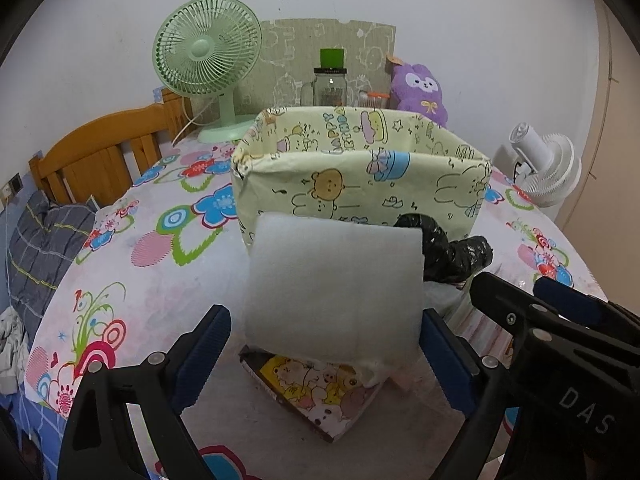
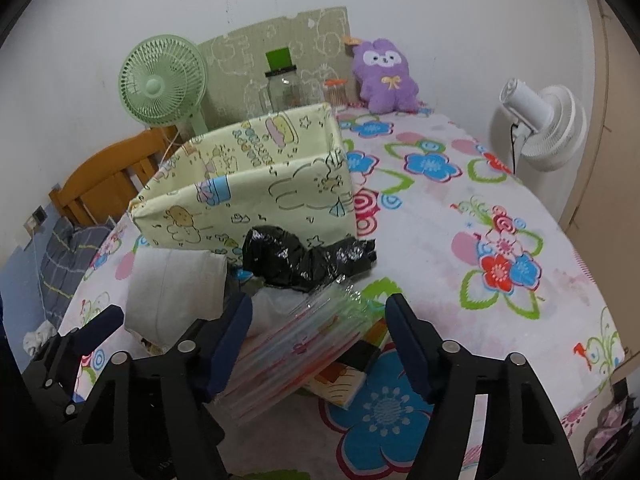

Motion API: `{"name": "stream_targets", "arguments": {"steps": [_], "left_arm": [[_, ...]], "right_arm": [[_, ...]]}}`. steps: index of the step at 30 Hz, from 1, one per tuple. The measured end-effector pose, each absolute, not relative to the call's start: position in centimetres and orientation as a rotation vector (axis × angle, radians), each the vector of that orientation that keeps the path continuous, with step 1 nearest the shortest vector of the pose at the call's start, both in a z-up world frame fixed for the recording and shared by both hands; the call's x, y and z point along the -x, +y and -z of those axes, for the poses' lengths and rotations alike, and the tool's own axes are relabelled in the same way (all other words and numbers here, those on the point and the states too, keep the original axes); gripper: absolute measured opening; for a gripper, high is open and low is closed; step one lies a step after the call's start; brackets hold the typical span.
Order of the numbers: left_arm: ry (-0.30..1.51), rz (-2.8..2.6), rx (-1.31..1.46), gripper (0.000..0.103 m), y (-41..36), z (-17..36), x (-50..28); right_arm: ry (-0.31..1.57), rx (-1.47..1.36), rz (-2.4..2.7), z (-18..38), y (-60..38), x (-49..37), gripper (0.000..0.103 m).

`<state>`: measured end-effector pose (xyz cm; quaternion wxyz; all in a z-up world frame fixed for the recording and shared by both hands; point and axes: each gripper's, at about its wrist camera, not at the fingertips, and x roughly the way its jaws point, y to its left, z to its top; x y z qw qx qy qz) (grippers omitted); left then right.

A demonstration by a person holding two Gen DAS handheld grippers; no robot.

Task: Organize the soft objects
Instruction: 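Grasp the white folded cloth with the left tool while the right tool grasps the clear plastic bags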

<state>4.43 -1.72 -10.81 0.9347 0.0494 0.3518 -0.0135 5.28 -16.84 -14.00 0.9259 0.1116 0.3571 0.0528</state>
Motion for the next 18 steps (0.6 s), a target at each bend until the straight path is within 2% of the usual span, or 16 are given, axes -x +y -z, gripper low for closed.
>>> {"name": "stream_targets", "arguments": {"steps": [13,18], "left_arm": [[0.762,0.019,-0.13,0.088,-2.0,12.1,-5.9],[0.762,0.03,-0.13,0.086,-2.2,12.1,-6.1]], "right_arm": [[0.802,-0.238,-0.138,15.6,-15.8,-7.4,0.046],[0.798,-0.231,-0.146,15.7,-15.4,-7.8,0.031]]}}
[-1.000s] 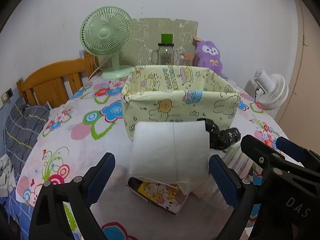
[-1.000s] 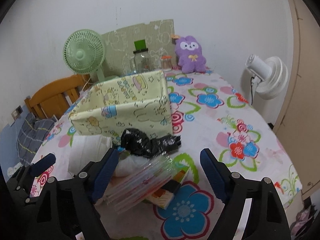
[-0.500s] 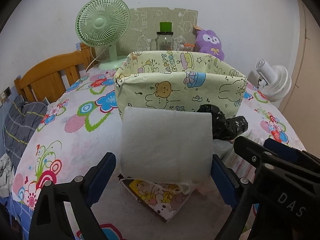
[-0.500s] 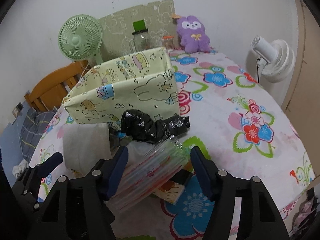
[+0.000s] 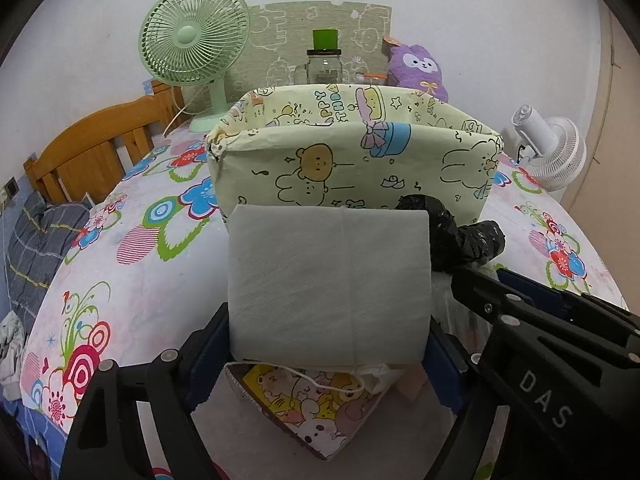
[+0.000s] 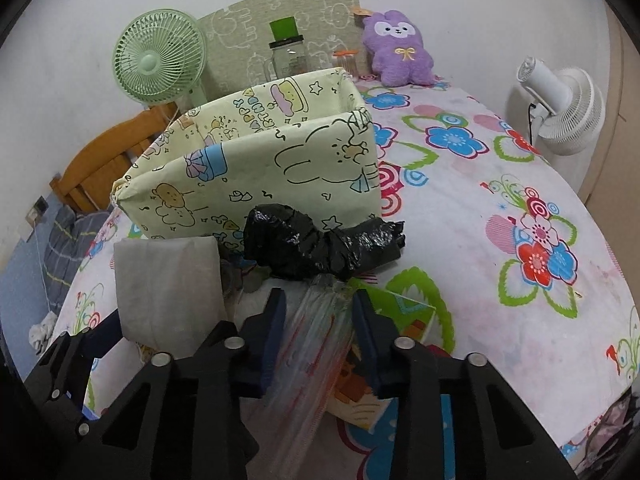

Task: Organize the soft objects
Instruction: 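Grasp the white folded cloth with the left tool while the right tool grasps the clear plastic bags, then carry the white cloth into the yellow basket with the left tool while the right tool carries the clear bags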

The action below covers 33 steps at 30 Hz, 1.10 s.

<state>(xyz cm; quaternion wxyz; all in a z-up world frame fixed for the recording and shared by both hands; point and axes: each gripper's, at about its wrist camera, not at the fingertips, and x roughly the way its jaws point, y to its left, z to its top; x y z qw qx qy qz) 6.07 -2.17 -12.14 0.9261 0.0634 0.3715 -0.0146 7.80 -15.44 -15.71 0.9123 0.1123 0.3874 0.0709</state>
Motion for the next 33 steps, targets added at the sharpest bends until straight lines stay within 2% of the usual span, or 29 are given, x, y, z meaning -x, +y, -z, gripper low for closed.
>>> {"name": "stream_targets", "arguments": {"steps": [3,11,33], "left_arm": [[0.754,0.049,-0.125,0.083,-2.2,12.0,-6.1],[0.731,0.078,-0.116,0.08,-2.4,11.4,-5.6],[0.668,0.094,-0.063,0.08,-3.1,6.9,-4.4]], "right_arm": [[0.791,-0.232,-0.154,15.6,-15.3,-7.9,0.026],[0.771,-0.221,-0.162,14.9,-15.0,-7.7,0.019],[0.662,-0.188,-0.176,9.8,-14.9,-6.2,0.016]]}}
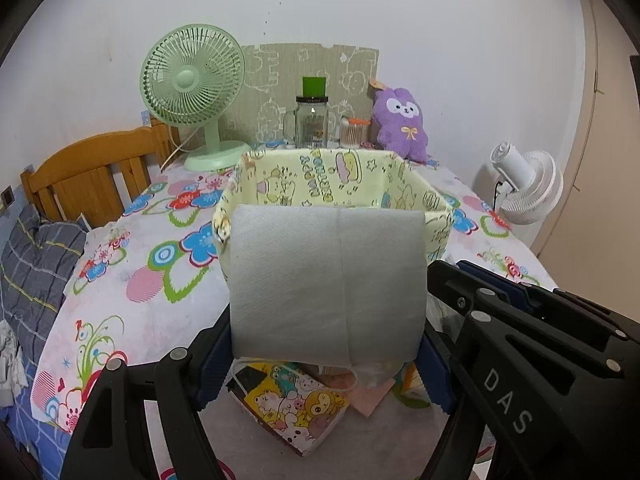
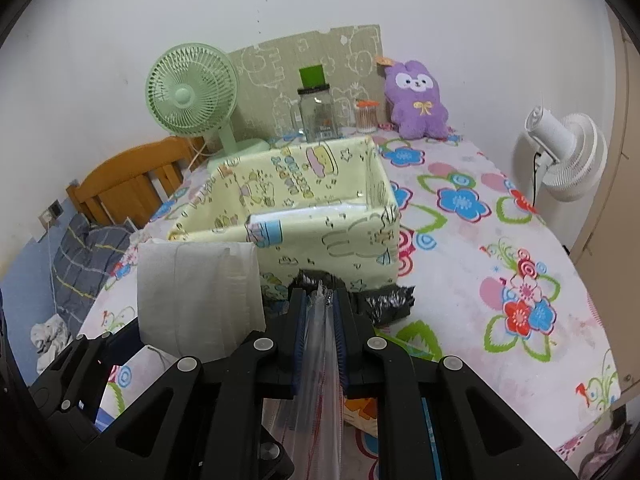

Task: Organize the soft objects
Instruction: 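Carry the white cloth into the yellow basket with the left tool while the right tool carries the clear bags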

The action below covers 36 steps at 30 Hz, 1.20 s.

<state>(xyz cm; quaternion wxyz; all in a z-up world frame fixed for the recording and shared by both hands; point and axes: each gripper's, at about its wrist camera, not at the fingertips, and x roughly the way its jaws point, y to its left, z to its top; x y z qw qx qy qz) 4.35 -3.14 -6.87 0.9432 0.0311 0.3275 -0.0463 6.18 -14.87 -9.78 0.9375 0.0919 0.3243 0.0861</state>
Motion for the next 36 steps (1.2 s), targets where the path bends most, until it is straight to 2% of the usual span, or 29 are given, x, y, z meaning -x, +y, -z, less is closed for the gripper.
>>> {"name": "stream_targets", "arguments": {"steps": [14,36], "left_arm": [[0.606,0.099,-0.057,0.08,-3.4,3.0,-3.9],[0.577,0.089,-0.049,0.08,-3.5,0.5,-7.3]], "right_arm": [[0.59,-0.173,-0.179,5.7,-15.1,-5.7,0.016],[0.545,-0.166,-0.185,2.5,-15.3,-9.0,0.016]]}}
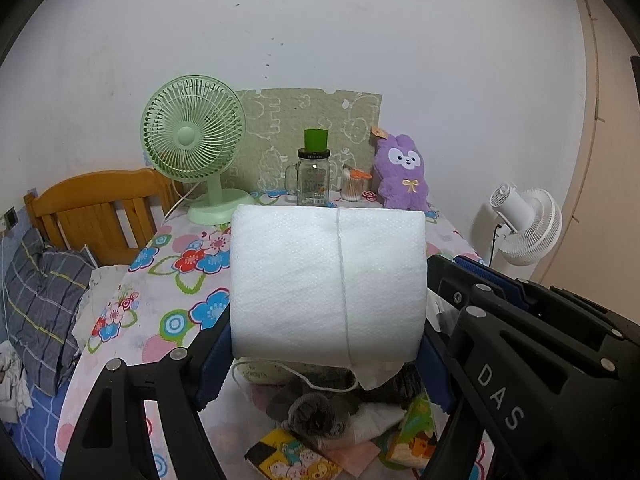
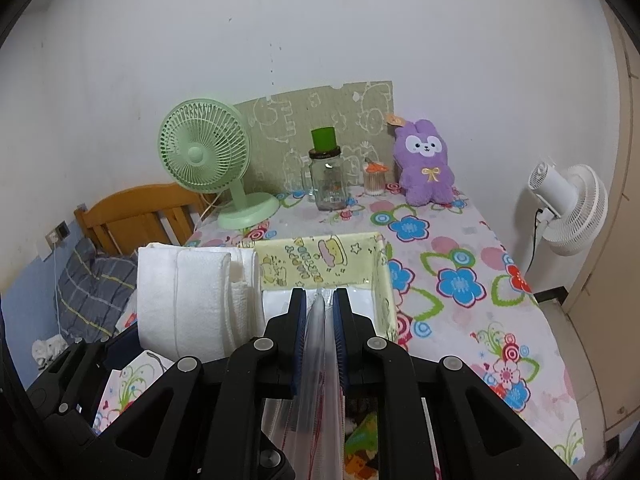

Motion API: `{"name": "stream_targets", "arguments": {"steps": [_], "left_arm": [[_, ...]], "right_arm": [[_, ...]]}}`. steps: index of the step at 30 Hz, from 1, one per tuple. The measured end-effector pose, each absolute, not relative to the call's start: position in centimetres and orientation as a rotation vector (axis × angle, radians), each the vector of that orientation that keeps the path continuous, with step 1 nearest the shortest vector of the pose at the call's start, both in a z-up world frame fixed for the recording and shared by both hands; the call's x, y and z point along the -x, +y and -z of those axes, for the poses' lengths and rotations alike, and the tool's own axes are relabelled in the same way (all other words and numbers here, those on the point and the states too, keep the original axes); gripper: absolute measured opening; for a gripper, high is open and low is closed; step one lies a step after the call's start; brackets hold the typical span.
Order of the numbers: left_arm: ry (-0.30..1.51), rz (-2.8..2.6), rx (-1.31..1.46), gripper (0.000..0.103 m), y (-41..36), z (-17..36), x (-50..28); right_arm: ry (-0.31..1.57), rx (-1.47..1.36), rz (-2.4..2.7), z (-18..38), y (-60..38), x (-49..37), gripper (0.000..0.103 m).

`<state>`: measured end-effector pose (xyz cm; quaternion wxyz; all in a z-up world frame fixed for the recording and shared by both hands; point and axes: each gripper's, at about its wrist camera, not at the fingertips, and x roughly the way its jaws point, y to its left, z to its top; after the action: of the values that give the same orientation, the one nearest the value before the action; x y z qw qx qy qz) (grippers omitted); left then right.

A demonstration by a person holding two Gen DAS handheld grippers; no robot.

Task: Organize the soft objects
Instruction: 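Carry the white cloth into the yellow basket with the left tool while the right tool carries the clear bags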

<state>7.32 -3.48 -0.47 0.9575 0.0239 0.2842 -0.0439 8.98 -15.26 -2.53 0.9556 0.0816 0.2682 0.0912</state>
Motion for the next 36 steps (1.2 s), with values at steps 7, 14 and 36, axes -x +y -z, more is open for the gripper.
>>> {"name": "stream_targets", "arguments": {"steps": [7,14,36], "left_arm": [[0.56,0.08,-0.046,0.08,-3.3,0.2,-8.8],[0.558,0.076,-0.038,0.08,-3.3,0.0,-10.7],[0.616,0.062,-0.016,0.081,-3.3,1.8,-16.9]], "right_arm": [[0.531,-0.161,-0.193,2.2,-15.2,-10.8,0.016],[0.523,-0.155,-0.194,1.9,-15.2,-12.6,0.016],[0.559,-0.137,-0.199,3.4,-14.8,-19.5,0.016]]}}
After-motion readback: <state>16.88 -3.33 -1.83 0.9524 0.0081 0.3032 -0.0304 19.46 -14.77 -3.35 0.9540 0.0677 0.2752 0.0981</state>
